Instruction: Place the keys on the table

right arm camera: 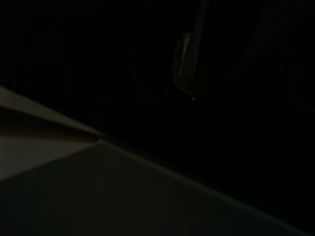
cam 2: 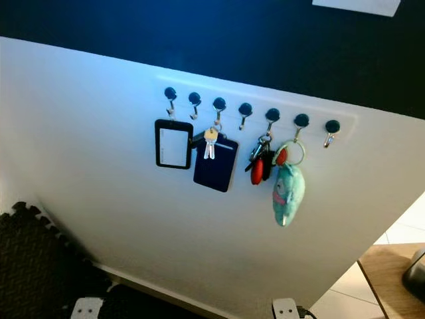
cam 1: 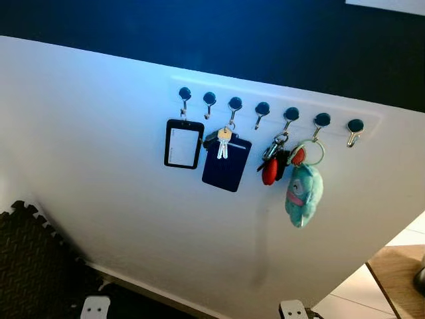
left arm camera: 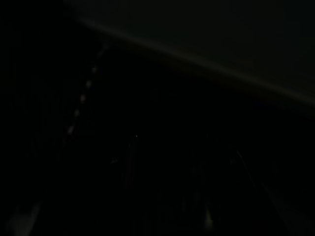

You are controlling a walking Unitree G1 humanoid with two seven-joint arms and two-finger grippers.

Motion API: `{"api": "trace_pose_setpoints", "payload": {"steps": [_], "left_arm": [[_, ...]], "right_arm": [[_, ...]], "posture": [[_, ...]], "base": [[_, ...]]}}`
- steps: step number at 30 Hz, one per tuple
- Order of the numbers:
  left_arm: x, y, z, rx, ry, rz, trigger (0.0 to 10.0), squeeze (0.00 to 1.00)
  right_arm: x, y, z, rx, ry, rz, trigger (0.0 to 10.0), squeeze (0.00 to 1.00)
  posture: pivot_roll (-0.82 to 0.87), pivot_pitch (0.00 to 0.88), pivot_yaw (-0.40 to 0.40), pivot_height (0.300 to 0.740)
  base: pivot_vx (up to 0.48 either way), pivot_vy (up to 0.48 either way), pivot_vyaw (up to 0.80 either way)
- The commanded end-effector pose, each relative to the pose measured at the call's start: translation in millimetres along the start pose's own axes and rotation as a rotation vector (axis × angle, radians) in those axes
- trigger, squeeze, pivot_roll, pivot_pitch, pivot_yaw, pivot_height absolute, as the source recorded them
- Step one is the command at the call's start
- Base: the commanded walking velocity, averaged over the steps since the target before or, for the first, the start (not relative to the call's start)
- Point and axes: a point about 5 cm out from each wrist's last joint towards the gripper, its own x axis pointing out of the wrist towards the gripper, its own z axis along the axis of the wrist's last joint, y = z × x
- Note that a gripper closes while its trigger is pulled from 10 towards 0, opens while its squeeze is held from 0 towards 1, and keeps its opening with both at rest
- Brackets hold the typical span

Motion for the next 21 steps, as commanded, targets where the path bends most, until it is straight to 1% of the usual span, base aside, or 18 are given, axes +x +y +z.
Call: {"api": "trace_pose_setpoints", "payload": {"steps": [1,5,7,10,12,17,21], "left_arm": [[1.3,-6.6,-1.9,-0.008,0.002,-0.003,10.0,0.0],[3.9,-11.1,-0.4,0.012,-0.001,-0.015,10.0,0.0],[5.5,-13.5,-1.0,0.024,0.014,-0.011,10.0,0.0],[6.0,-15.6,-0.5,0.022,0.01,-0.018,10.0,0.0],[5.5,-16.1,-0.4,0.002,0.0,-0.016,10.0,0.0],[4.6,-13.5,-1.0,-0.003,-0.006,0.008,10.0,0.0],[3.6,-12.8,-0.8,-0.009,-0.025,0.008,10.0,0.0]], "right_arm": [[-0.9,-1.0,-4.1,-0.011,0.011,-0.019,10.0,0.0],[-0.6,-2.6,-4.6,-0.014,0.023,-0.036,10.0,0.0],[-0.6,-5.0,-4.8,-0.023,0.036,-0.052,10.0,0.0],[-1.0,-6.9,-5.1,-0.025,0.038,-0.058,10.0,0.0],[-1.4,-7.7,-5.6,-0.022,0.036,-0.059,10.0,0.0],[-1.3,-5.3,-6.2,-0.016,0.031,-0.053,10.0,0.0],[-0.9,-3.0,-5.6,-0.032,0.027,-0.04,10.0,0.0]], "posture": [[0.09,0.054,-0.06,0.74],[0.09,0.049,-0.06,0.74],[0.09,0.046,-0.061,0.74],[0.09,0.042,-0.065,0.74],[0.09,0.042,-0.068,0.74],[0.09,0.047,-0.073,0.74],[0.1,0.05,-0.076,0.74]], "base": [[0.0,0.0,0.0],[0.0,0.0,-0.76],[0.0,0.0,-0.8],[0.0,0.0,-0.8],[0.0,0.0,-0.8],[0.0,0.0,-0.8],[0.0,0.0,0.0]]}}
